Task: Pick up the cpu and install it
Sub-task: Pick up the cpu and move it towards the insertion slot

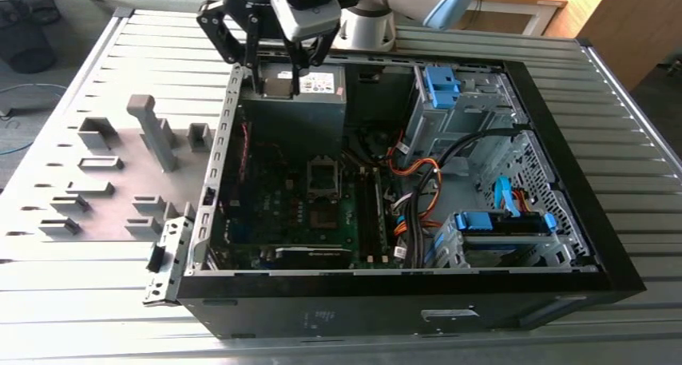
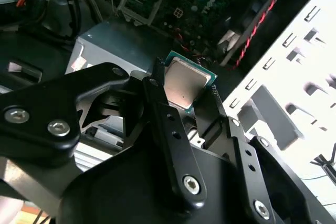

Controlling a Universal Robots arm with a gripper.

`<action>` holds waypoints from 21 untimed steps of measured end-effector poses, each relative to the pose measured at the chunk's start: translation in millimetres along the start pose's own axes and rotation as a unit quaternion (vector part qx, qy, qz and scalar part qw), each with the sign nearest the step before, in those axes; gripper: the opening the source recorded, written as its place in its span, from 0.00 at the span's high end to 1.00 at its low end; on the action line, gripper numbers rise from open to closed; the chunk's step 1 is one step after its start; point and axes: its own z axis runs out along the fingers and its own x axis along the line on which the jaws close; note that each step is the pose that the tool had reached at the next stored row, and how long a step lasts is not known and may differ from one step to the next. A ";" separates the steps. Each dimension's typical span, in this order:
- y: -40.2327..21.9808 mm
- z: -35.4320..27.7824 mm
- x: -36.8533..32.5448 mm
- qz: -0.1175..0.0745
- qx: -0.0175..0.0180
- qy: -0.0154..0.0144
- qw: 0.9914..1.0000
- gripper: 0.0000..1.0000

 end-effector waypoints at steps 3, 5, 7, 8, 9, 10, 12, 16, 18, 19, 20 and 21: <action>0.1 0.2 -5.3 0.000 0.000 0.000 1.000 0.53; 0.2 0.3 -9.0 0.000 0.000 0.000 1.000 0.53; 0.2 0.5 -12.7 0.000 0.000 0.000 1.000 0.53; 0.2 0.6 -14.5 0.000 0.000 0.000 1.000 0.53; 0.3 0.7 -16.3 0.000 0.000 0.000 1.000 0.53; 0.3 0.7 -17.9 0.000 0.000 0.000 1.000 0.53; 0.4 0.8 -21.5 0.000 0.000 0.000 1.000 0.53; 0.5 1.1 -28.3 0.000 0.000 0.000 1.000 0.53; 0.6 1.3 -31.9 0.000 0.000 0.000 1.000 0.53; 0.6 1.4 -33.9 0.000 0.000 0.000 1.000 0.53; 0.6 1.5 -36.0 0.000 0.000 0.000 1.000 0.53; 0.7 1.6 -38.1 0.000 0.000 0.000 1.000 0.53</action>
